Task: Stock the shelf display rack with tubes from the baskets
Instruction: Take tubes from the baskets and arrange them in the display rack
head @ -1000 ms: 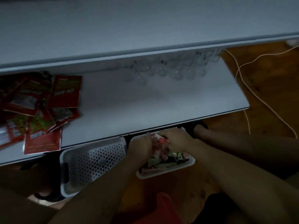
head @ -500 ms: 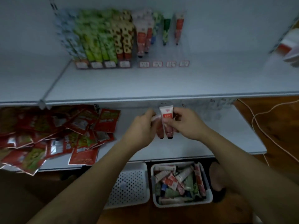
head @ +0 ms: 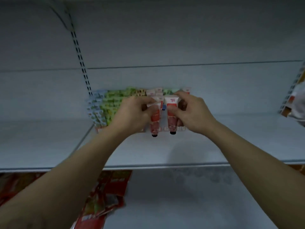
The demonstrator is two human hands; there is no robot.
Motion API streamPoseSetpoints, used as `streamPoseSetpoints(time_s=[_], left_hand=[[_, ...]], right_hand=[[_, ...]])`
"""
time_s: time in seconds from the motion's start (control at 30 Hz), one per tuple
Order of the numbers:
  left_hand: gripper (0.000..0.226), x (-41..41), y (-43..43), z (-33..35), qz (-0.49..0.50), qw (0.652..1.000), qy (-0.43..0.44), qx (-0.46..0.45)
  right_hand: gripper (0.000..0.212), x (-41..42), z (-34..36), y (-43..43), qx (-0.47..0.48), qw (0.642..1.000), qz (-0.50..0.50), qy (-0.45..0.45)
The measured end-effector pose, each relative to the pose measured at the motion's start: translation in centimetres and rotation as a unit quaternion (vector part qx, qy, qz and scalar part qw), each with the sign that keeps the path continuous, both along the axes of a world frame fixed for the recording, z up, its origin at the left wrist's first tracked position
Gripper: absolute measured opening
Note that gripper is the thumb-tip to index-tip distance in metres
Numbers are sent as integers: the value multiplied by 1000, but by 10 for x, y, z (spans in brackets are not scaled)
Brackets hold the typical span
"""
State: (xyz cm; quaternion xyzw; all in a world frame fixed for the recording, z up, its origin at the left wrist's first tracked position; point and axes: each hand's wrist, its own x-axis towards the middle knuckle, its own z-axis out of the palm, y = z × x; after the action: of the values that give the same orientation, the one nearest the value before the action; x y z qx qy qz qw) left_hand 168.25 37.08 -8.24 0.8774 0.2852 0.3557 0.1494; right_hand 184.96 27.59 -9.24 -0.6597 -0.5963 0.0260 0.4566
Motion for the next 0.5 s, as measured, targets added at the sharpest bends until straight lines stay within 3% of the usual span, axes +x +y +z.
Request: streamPoseSetpoints(time_s=[0.3, 0.4, 0.5], left_hand=[[16, 42, 42, 34, 13, 999, 27, 32], [13, 51, 53, 23, 31, 998, 51, 36], [10, 55, 64, 4, 51, 983, 82, 158]], right_hand=[[9, 47, 0, 65, 90, 995, -44, -7], [9, 55, -15, 91, 70, 996, -56, 12], [17, 57, -30, 114, 59, 996, -47, 40]])
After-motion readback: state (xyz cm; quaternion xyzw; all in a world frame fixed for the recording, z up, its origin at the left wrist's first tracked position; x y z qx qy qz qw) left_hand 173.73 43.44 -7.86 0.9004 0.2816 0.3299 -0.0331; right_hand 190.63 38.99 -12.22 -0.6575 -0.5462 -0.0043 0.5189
